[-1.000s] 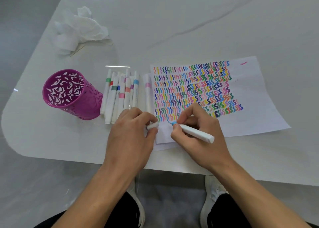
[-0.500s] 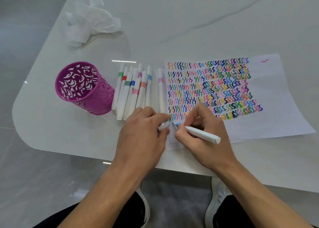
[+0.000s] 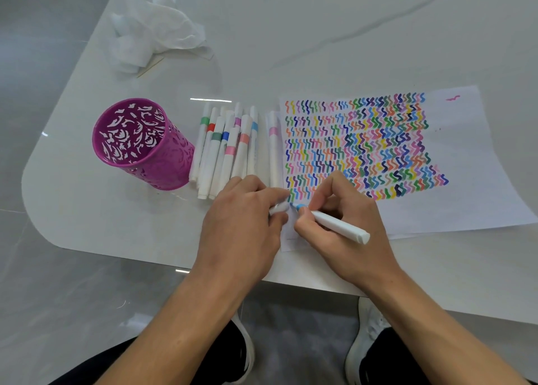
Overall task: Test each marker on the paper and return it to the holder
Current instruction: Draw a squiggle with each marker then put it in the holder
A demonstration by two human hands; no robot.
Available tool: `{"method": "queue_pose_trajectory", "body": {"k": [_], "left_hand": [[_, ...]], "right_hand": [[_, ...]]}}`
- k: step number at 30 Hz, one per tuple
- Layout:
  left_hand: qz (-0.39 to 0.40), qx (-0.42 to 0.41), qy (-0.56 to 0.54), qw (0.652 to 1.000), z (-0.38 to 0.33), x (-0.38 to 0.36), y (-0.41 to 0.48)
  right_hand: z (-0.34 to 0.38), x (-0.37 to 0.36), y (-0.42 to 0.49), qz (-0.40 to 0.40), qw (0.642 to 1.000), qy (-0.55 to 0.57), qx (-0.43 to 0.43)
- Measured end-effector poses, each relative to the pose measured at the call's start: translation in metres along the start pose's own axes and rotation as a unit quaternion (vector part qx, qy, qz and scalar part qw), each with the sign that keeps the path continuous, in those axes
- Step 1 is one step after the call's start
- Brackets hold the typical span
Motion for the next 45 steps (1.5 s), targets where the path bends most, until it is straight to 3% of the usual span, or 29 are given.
{"method": "queue_pose_trajectory", "body": {"k": [18,33,45], "left_hand": [[-0.003,-0.008,0.026,1.000,-0.006,0.001,0.000],[-0.041,0.001,-0.027,0.999,-0.002,0.014,-0.003],[-0.033,0.060,-0.182,0.981,0.009,0.025,-0.006]], "right_hand": [[-0.001,-0.001,-0.002,0.034,0.999,0.004,0.010],[0.007,0.006,-0.012,-0.052,0.997,0.056,0.022],[0.019,0.025,-0.001,-0.060,0.983,0.160,-0.068]]}}
Point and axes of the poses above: each hand's wrist, its own y-axis towards the middle knuckle, its own x-axis out of the back of the hand, z = x × y, the point moved 3 cm from there along y, towards the middle knuckle, and after that the axes turned 9 degrees about -y, right-handed, at the moved point
